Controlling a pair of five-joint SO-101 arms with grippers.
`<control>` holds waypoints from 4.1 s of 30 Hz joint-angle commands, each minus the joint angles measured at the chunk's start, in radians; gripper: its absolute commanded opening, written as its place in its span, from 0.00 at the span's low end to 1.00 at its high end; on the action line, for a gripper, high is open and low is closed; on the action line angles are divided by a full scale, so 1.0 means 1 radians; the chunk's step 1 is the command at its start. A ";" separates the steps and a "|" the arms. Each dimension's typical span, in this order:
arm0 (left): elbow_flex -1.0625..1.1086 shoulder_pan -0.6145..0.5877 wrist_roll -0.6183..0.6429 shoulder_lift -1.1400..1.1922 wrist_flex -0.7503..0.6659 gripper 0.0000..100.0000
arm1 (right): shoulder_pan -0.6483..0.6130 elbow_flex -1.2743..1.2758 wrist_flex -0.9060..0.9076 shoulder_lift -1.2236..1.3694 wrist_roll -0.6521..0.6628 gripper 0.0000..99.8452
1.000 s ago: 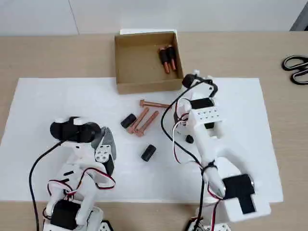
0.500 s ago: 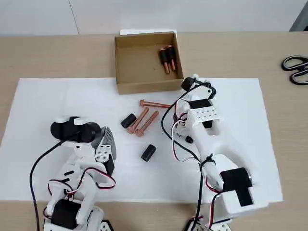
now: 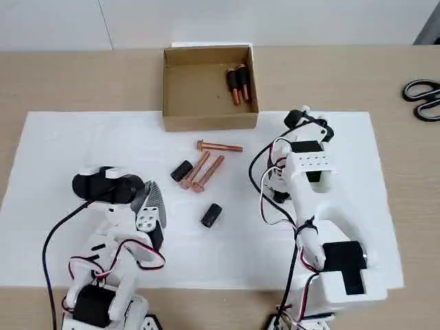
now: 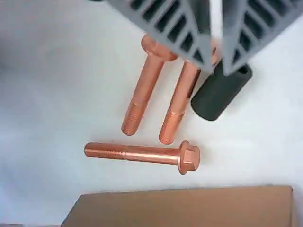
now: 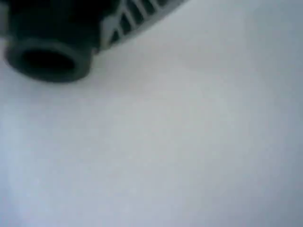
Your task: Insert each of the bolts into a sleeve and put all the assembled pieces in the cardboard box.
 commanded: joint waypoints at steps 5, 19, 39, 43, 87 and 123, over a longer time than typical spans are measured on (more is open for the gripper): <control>-0.047 0.003 0.005 -0.006 0.003 0.01 | -0.005 -0.071 0.136 -0.053 -0.002 0.00; -0.125 0.005 0.005 0.000 0.003 0.01 | -0.018 -0.295 0.176 -0.532 -0.002 0.00; -0.325 0.147 0.005 0.525 -0.005 0.01 | -0.036 0.712 -0.366 -1.397 0.284 0.00; -0.544 0.144 0.005 0.775 0.037 0.01 | -0.036 0.853 -0.444 -1.518 0.288 0.00; -2.183 0.121 1.023 2.317 0.489 0.01 | 0.165 1.223 -0.252 -1.883 0.374 0.00; -2.571 0.175 1.152 2.728 0.672 0.19 | 0.166 1.223 -0.168 -1.882 0.371 0.00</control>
